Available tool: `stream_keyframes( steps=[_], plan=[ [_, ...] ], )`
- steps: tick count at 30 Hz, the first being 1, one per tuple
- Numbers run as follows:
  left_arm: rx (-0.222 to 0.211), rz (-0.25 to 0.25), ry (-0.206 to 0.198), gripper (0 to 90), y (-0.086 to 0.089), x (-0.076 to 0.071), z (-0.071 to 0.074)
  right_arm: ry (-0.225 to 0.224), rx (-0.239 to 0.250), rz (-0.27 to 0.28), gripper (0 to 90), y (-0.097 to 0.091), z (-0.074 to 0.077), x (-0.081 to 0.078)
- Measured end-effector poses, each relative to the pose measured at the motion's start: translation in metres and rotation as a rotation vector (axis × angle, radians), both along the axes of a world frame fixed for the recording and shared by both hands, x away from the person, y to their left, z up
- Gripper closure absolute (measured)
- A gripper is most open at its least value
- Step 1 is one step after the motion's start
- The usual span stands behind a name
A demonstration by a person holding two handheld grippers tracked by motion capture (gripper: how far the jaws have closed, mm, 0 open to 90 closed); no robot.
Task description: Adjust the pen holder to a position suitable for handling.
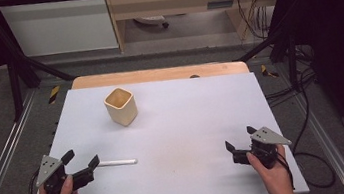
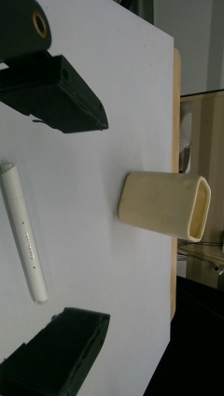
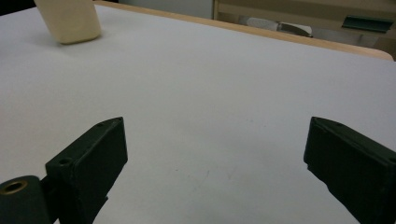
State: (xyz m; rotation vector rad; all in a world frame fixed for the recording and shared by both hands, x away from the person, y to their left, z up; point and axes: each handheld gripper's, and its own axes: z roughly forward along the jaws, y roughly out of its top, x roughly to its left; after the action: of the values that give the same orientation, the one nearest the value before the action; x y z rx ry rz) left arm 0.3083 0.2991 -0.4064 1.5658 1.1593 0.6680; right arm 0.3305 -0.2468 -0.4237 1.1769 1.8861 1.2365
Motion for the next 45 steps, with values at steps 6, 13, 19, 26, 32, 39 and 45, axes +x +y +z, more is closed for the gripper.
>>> stream_keyframes(
  steps=[6, 13, 19, 26, 32, 39, 45],
  plan=[
    [0.008, 0.003, 0.008, 7.2, -0.001, 0.001, -0.001, 0.010, -0.011, 0.057, 3.8, 0.005, -0.001, -0.001],
    [0.012, 0.002, 0.013, 7.2, -0.001, 0.001, -0.001, 0.015, -0.065, 0.107, 2.7, 0.017, -0.003, -0.004],
    [0.011, 0.008, 0.009, 6.5, -0.001, 0.000, -0.001, 0.028, -0.074, 0.151, 3.6, 0.026, -0.004, -0.006],
    [0.010, 0.009, 0.005, 4.1, -0.001, 0.000, 0.000, 0.076, -0.097, 0.205, 3.5, 0.044, -0.008, -0.012],
    [0.018, 0.014, 0.008, 4.1, 0.000, 0.000, -0.001, 0.104, -0.077, 0.264, 4.1, 0.063, -0.008, -0.011],
    [0.014, 0.014, 0.004, 4.3, 0.001, -0.001, 0.000, 0.145, -0.113, 0.357, 4.6, 0.091, -0.004, 0.003],
    [0.028, 0.024, 0.014, 5.0, -0.001, 0.001, -0.002, 0.186, -0.168, 0.399, 4.5, 0.116, 0.003, 0.018]
  ],
)
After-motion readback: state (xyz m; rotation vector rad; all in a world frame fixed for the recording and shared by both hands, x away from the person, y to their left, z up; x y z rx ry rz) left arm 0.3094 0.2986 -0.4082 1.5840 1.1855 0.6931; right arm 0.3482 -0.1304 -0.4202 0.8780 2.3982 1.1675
